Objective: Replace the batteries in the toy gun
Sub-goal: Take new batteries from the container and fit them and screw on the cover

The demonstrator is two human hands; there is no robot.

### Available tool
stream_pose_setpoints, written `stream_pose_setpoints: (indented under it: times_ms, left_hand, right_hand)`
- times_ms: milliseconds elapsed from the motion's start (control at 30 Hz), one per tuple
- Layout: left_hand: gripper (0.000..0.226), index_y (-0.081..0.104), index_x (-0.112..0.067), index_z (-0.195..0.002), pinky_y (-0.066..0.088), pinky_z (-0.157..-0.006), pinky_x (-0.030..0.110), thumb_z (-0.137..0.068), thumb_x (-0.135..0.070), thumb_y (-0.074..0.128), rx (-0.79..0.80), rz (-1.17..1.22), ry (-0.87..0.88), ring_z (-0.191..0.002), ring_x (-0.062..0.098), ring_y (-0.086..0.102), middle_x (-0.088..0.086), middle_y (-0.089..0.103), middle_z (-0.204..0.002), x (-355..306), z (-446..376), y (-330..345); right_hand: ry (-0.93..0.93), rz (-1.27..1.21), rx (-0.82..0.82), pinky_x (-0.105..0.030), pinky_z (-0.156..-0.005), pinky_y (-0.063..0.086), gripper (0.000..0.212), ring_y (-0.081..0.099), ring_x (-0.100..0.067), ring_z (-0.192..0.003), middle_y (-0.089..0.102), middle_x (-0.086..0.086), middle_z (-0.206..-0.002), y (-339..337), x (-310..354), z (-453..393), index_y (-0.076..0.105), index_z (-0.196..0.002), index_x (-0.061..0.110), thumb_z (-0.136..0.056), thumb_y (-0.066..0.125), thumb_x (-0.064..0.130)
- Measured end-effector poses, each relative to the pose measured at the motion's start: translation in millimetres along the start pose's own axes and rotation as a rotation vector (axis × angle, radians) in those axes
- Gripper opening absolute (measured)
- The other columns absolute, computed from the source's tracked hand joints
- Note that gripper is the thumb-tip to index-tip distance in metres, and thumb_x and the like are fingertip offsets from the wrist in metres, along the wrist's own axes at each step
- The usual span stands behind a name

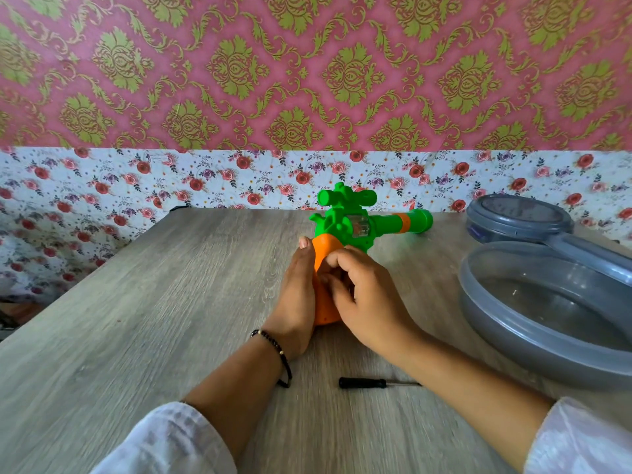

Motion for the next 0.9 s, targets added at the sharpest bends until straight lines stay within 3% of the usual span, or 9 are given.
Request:
stream_pose_setpoints:
  times_ms: [200,367,533,633,733,900]
  left_hand:
    - [0.056,0.06,-0.007,-0.112,0.046,-0.101,0.048,-0.098,-0.048,0.025,-0.038,0.003,0.02,-0.113,0.036,0.059,0.027,0.062,-0.117,-3,2,1]
    - [0.064,0.051,0.007,-0.12,0.05,-0.092,0.041,-0.1,-0.047,0.024,-0.012,-0.006,0.013,-0.101,0.03,0.062,0.024,0.062,-0.107,-3,2,2]
    - [0.06,0.058,-0.003,-0.116,0.052,-0.091,0.037,-0.098,-0.05,0.026,-0.005,0.041,-0.012,-0.105,0.03,0.062,0.023,0.063,-0.107,-3,2,2]
    - [0.064,0.057,-0.002,-0.118,0.045,-0.101,0.046,-0.092,-0.055,0.031,-0.001,0.074,-0.032,-0.108,0.032,0.058,0.025,0.06,-0.111,-6,5,3]
    - [0.082,0.049,0.006,-0.126,0.038,-0.105,0.051,-0.081,-0.062,0.036,0.017,0.1,-0.072,-0.105,0.031,0.052,0.022,0.053,-0.111,-9,5,4]
    - [0.066,0.059,-0.002,-0.11,0.043,-0.102,0.049,-0.094,-0.058,0.027,-0.001,0.082,-0.096,-0.1,0.029,0.059,0.022,0.061,-0.102,-4,2,0]
  right_hand:
    - [-0.004,-0.003,0.006,-0.032,-0.07,0.046,0.007,0.054,-0.016,-0.079,0.055,0.001,-0.084,-3,-2,2,0.059,-0.085,0.007,-0.081,0.053,0.008]
    - [-0.038,0.025,0.015,-0.03,-0.068,0.045,0.006,0.052,-0.013,-0.078,0.053,0.004,-0.082,-6,0,2,0.058,-0.083,0.008,-0.079,0.056,0.003]
    - [-0.197,0.245,0.08,-0.037,-0.064,0.049,0.013,0.054,-0.024,-0.079,0.057,-0.005,-0.086,-13,6,5,0.061,-0.084,0.007,-0.082,0.048,0.011]
    - [-0.262,0.348,0.105,-0.038,-0.065,0.05,0.018,0.056,-0.028,-0.077,0.057,-0.01,-0.086,-15,7,8,0.063,-0.087,0.005,-0.083,0.046,0.006]
    - [-0.27,0.374,0.145,-0.038,-0.066,0.051,0.022,0.054,-0.029,-0.076,0.055,-0.012,-0.086,-16,8,11,0.064,-0.088,0.003,-0.083,0.043,0.005]
    - [-0.252,0.409,0.217,-0.042,-0.064,0.051,0.028,0.053,-0.03,-0.08,0.054,-0.012,-0.092,-15,7,12,0.063,-0.095,0.006,-0.084,0.038,0.006]
Point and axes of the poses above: each hand's wrist, its own z-axis away from the middle knuckle, its own y-axis out of the palm, x = y × z, the point moved 1 cm from there along -z, towards the middle knuckle
